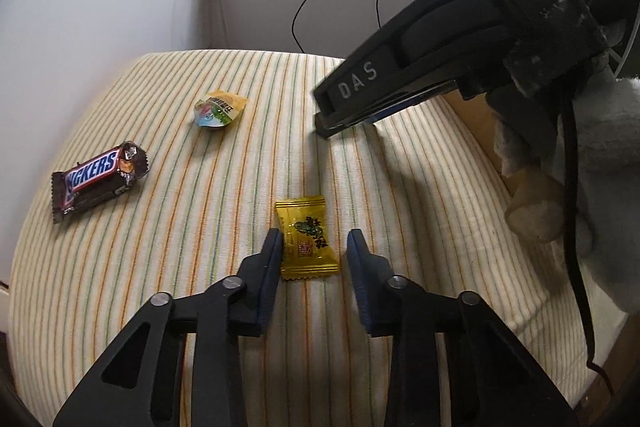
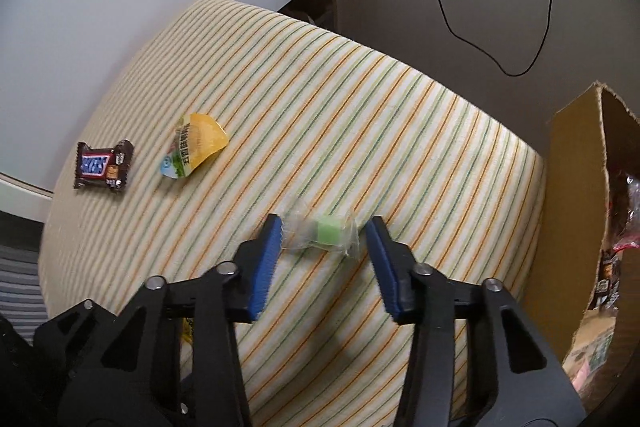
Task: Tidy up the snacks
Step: 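Grasp the yellow packet with the left gripper while the right grasps the green mint, then carry the yellow packet and green mint over the box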
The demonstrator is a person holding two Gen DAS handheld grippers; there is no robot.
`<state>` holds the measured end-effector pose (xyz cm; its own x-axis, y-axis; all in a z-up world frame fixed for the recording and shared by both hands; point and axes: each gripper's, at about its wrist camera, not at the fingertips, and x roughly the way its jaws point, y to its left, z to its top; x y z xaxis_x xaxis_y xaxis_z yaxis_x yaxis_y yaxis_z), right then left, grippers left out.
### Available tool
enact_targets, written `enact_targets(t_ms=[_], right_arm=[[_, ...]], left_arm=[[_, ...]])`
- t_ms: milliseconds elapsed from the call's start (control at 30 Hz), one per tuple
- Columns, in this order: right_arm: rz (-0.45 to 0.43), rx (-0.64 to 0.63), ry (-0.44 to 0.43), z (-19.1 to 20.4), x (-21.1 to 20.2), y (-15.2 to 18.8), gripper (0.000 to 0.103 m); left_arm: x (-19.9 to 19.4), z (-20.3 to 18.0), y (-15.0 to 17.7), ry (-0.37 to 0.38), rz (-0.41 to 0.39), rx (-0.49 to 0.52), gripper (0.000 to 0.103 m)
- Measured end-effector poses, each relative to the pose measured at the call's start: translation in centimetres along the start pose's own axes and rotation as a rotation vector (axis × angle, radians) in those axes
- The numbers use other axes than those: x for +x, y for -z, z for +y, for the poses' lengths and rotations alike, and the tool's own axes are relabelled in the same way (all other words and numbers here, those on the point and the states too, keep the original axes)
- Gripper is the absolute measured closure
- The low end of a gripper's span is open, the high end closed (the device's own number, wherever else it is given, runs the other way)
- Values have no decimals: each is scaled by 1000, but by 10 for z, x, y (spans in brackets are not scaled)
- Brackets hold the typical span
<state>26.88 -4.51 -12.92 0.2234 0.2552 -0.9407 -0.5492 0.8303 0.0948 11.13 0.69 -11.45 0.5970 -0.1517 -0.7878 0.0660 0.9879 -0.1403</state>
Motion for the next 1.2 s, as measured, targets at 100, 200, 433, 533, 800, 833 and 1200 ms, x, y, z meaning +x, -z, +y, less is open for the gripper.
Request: enact_targets(t_ms=[100,200,433,533,800,833,1200], right_arm=[[-2,-13,14,5,2,-1,73],[-7,-11,5,4,0,-2,74],[-32,-17,-6,2,-12,5,74],[-50,-17,-23,-3,-26,13,74],[-127,1,-55,-26,-65,25,74],[-138,6,-59,-30,-69,25,74],[-233,95,-56,-108,-117,37,74]], left_arm=[[1,1,1,-3,1,5,78],[1,-1,2,-10,-1,14,78],[-2,0,0,3,-15,-18,78],[-9,0,-1,7,-28,-25,78],[-33,-12,-11,24,-84,-9,78],[-35,-16,-14,30,-91,-4,78],[-34,-63,-41,103,-122,46,78]])
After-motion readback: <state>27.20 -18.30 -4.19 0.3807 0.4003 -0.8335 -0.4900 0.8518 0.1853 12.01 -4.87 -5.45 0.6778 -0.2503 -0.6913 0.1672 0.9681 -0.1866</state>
